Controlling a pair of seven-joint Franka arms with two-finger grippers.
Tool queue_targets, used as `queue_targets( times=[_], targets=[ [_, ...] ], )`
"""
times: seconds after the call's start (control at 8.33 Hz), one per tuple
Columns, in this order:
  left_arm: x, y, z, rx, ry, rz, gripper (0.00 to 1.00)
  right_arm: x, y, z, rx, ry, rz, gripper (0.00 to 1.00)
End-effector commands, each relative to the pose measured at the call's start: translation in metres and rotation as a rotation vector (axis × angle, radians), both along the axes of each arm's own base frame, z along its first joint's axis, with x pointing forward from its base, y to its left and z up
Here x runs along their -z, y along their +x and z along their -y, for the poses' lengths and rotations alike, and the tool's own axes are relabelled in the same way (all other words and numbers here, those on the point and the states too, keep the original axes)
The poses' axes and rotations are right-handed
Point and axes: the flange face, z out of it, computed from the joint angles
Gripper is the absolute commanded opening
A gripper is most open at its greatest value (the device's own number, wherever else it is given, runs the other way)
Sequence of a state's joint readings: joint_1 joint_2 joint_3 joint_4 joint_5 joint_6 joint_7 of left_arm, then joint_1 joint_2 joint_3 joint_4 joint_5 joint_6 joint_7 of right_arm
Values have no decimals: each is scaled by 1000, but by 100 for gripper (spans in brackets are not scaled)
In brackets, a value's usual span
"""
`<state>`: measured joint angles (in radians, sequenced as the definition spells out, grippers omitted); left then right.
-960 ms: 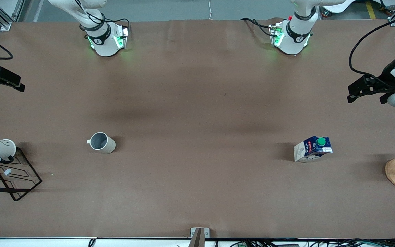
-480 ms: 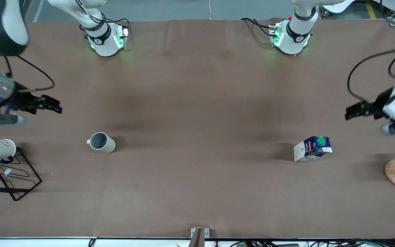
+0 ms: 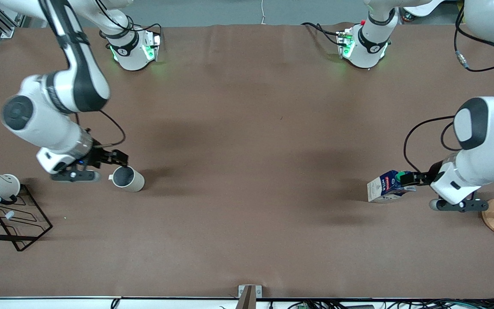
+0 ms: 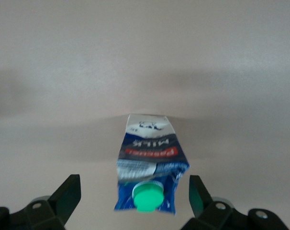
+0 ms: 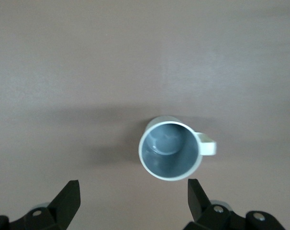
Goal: Place milk next to cup
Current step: 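Reach the right gripper to the white mug while the left gripper reaches the carton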
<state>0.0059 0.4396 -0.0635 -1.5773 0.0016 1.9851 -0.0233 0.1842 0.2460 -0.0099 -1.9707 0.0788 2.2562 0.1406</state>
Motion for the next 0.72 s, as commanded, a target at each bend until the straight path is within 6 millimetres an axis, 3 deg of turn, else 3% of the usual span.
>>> queue_targets(
  times=[0.0,0.36,0.48,0.6],
  targets=[
    [16,-11,9,13,2,9,100,37,5,-5,21,5,39,99],
    [39,-22,7,26,10,-6,97,74,12,5,36,-2,74,99],
    [40,-22,7,27,11,-3,88,80,12,8,39,-6,66,99],
    [40,-22,6,25,11,-4,70,84,9,9,39,-9,38,99]
  ],
)
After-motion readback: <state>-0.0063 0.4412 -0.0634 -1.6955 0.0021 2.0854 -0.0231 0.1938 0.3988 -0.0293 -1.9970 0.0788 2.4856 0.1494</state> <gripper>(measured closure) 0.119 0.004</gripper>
